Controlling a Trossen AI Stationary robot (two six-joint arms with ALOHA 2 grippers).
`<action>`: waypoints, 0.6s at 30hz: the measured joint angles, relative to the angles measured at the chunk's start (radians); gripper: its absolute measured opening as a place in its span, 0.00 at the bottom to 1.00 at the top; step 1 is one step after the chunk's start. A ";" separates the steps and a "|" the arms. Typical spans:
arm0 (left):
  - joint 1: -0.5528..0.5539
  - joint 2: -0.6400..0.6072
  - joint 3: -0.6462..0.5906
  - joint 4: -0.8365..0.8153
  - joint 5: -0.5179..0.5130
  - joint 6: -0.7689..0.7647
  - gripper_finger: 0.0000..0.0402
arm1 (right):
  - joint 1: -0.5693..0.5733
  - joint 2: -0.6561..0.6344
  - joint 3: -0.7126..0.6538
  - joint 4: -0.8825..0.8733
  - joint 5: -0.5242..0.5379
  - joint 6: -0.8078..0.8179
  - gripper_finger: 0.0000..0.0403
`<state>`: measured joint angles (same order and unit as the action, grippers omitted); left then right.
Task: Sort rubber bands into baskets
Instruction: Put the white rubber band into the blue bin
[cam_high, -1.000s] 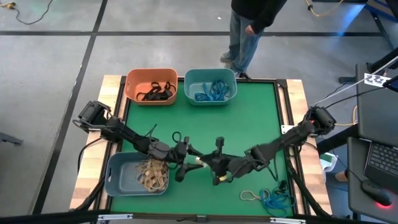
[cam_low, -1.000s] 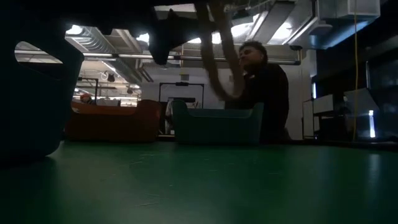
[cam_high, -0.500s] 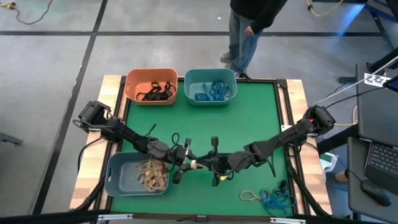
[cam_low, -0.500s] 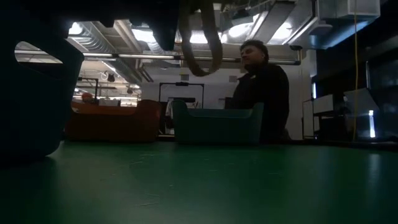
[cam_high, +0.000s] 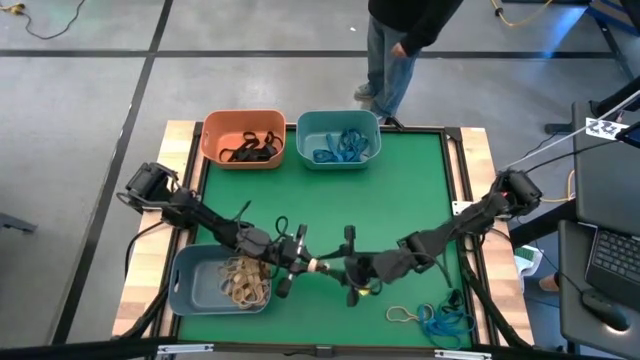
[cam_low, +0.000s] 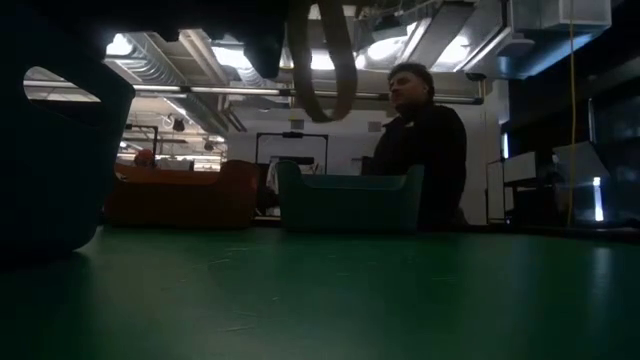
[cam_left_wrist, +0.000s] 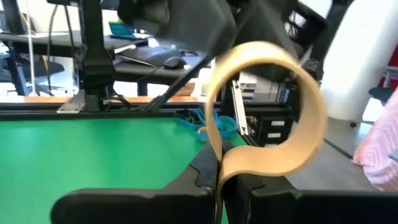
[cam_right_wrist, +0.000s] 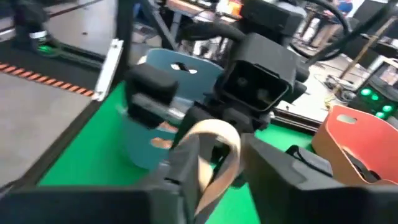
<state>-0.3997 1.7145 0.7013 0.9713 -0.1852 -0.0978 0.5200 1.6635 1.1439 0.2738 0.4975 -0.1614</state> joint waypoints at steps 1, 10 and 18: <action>-0.003 -0.002 0.000 -0.007 0.000 0.000 0.02 | 0.014 -0.013 0.000 -0.021 0.006 0.000 0.34; -0.015 -0.069 0.000 -0.201 -0.007 -0.005 0.01 | 0.143 -0.129 0.000 -0.256 0.004 0.155 0.53; -0.023 -0.214 0.067 -0.586 -0.013 -0.005 0.01 | 0.249 -0.139 0.000 -0.473 -0.011 0.466 0.54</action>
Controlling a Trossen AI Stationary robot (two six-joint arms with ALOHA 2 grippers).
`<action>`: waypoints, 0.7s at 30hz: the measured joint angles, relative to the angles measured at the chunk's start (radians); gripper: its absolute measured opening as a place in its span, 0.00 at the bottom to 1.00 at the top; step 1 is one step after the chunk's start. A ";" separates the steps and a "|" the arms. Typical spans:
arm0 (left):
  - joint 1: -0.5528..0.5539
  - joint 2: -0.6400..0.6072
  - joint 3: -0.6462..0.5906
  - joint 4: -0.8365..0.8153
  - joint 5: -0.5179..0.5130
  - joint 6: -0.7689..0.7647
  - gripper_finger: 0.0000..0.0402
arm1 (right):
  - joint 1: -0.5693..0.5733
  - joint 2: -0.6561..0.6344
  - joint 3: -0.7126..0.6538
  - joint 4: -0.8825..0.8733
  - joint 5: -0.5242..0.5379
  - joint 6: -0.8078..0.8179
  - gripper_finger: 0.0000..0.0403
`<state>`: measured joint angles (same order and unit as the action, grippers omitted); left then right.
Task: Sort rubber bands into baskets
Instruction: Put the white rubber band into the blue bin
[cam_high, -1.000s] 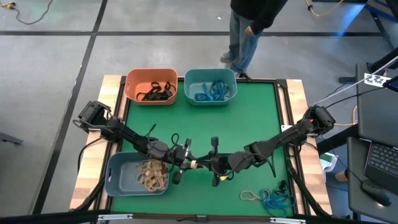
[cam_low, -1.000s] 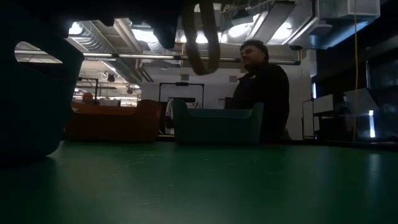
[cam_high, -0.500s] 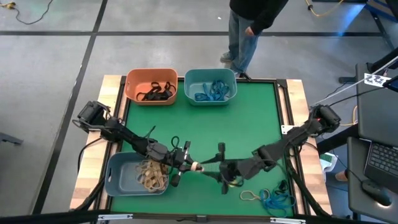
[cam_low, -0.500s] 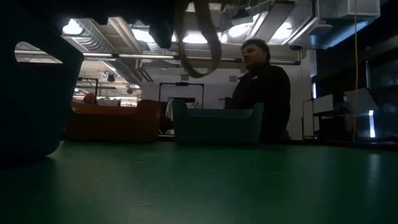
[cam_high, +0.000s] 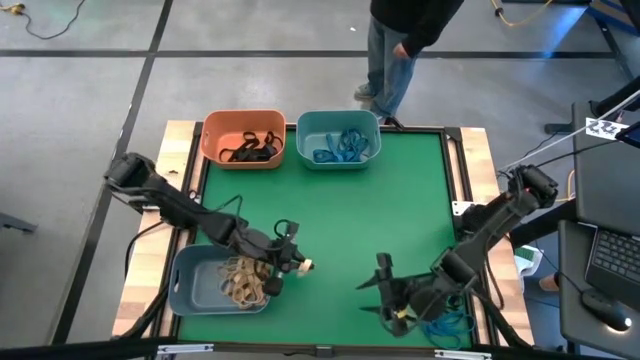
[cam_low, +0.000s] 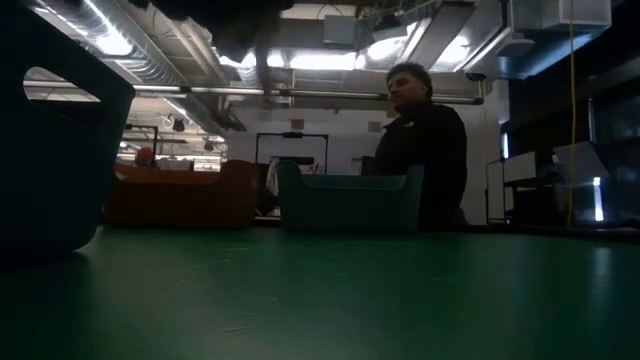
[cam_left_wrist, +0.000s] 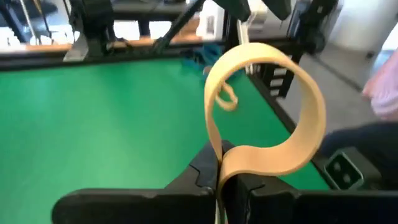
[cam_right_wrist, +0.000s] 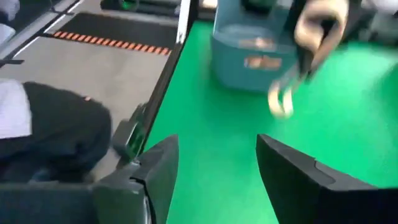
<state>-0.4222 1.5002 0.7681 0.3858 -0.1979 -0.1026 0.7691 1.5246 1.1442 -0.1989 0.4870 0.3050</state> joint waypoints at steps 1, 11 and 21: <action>-0.003 -0.016 0.017 -0.059 -0.008 -0.003 0.01 | 0.011 0.000 0.000 -0.025 0.000 0.041 0.54; -0.070 -0.137 0.255 -0.684 -0.065 -0.105 0.01 | 0.112 -0.001 -0.068 -0.099 0.128 0.299 0.54; -0.179 -0.170 0.450 -1.283 -0.043 -0.500 0.02 | 0.114 -0.001 -0.114 -0.143 0.151 0.387 0.54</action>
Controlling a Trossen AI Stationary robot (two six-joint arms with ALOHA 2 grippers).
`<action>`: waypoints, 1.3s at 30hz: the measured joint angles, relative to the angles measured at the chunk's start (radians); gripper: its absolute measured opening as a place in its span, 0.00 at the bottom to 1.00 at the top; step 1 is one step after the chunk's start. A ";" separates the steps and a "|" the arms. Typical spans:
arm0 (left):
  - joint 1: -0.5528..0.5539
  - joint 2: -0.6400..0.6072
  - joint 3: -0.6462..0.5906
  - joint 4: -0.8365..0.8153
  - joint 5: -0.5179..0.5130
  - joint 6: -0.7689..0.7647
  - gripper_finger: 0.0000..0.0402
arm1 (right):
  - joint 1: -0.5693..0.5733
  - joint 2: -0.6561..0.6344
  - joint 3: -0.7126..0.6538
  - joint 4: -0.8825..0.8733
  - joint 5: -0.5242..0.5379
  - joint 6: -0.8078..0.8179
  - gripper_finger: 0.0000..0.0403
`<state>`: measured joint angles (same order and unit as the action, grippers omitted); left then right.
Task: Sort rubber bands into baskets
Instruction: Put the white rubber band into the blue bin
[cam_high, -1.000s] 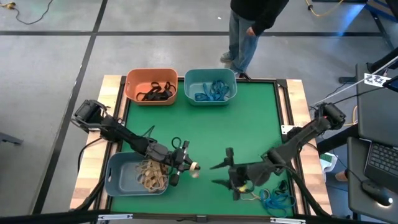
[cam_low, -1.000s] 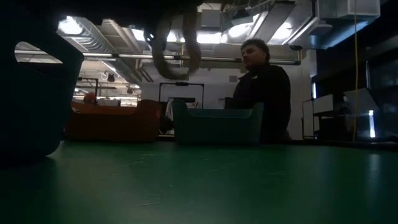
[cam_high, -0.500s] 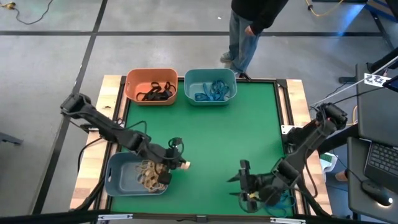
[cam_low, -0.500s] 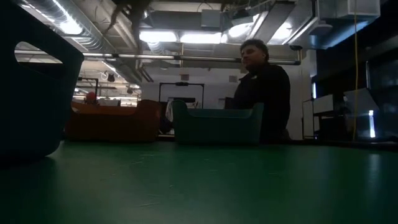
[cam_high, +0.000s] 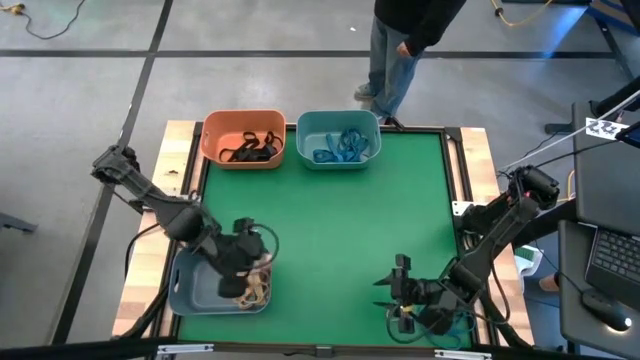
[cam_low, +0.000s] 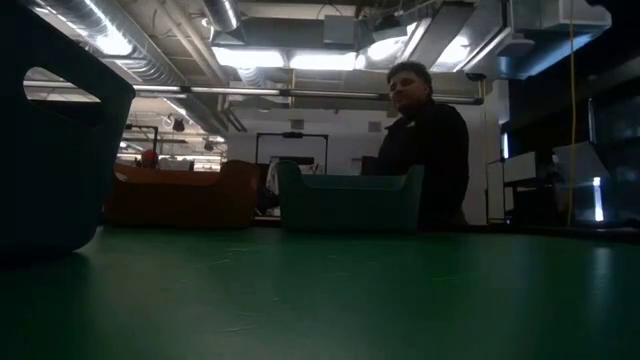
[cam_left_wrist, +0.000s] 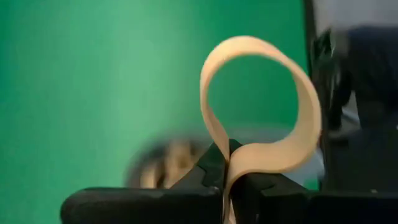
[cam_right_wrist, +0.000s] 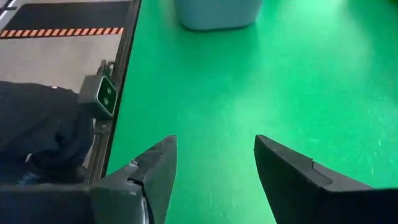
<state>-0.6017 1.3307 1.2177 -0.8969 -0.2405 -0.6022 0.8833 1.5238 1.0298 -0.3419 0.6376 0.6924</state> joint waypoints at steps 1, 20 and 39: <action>-0.016 0.000 0.000 -0.045 0.012 -0.056 0.02 | 0.000 0.000 0.000 -0.010 0.001 0.011 0.54; -0.091 0.007 -0.156 -0.146 0.164 -0.472 0.33 | 0.000 0.000 0.000 -0.138 -0.118 0.186 0.54; -0.055 0.007 -0.156 0.229 0.087 -0.132 0.42 | 0.009 0.119 0.000 -0.260 -0.420 0.407 0.54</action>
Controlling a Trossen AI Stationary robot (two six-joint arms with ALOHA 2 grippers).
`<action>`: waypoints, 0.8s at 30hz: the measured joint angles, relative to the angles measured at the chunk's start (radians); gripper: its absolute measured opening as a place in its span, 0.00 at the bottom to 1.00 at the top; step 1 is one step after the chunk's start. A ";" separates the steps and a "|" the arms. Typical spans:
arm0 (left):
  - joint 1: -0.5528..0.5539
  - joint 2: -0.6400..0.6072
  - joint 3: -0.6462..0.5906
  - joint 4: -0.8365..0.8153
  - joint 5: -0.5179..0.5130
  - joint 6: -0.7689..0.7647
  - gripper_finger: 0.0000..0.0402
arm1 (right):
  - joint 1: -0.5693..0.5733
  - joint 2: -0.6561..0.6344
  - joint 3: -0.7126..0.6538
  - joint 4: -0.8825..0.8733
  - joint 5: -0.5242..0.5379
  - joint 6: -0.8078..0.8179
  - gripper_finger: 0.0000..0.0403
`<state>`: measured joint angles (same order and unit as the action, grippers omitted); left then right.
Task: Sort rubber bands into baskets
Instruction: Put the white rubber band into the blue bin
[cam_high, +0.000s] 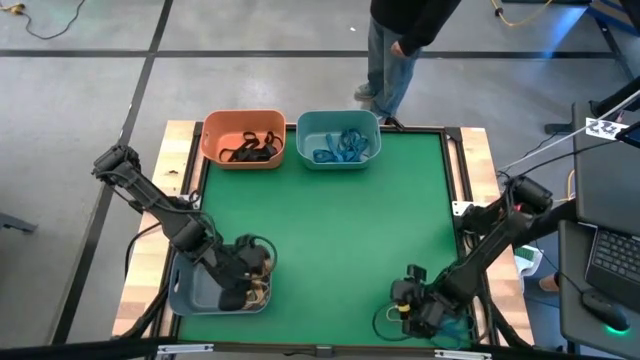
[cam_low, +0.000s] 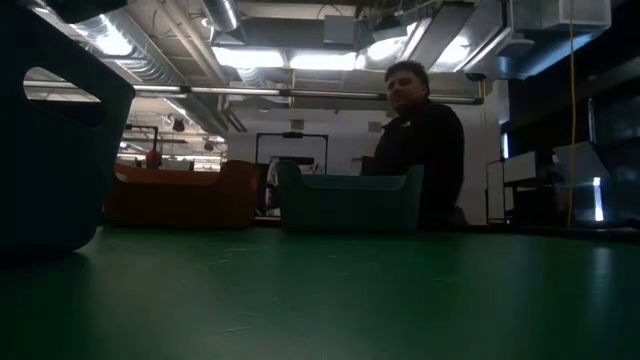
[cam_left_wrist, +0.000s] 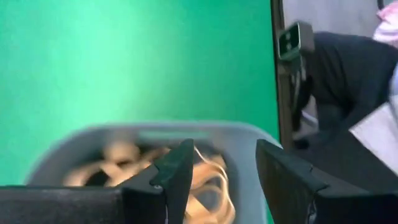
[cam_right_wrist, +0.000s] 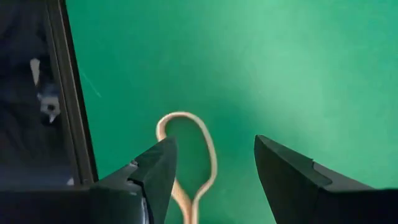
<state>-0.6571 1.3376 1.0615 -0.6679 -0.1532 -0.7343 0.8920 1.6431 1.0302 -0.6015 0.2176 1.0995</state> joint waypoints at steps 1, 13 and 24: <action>0.000 0.000 0.000 0.009 -0.024 0.022 0.42 | 0.000 0.014 0.000 0.013 -0.023 0.007 0.54; 0.005 0.000 0.000 0.030 -0.101 0.109 0.42 | 0.027 0.126 0.000 0.027 -0.157 0.076 0.54; 0.005 0.000 0.000 0.030 -0.116 0.116 0.42 | 0.026 0.181 0.004 0.009 -0.100 0.066 0.39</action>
<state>-0.6518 1.3376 1.0615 -0.6376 -0.2692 -0.6186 0.9184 1.8245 1.0340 -0.5928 0.1175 1.1654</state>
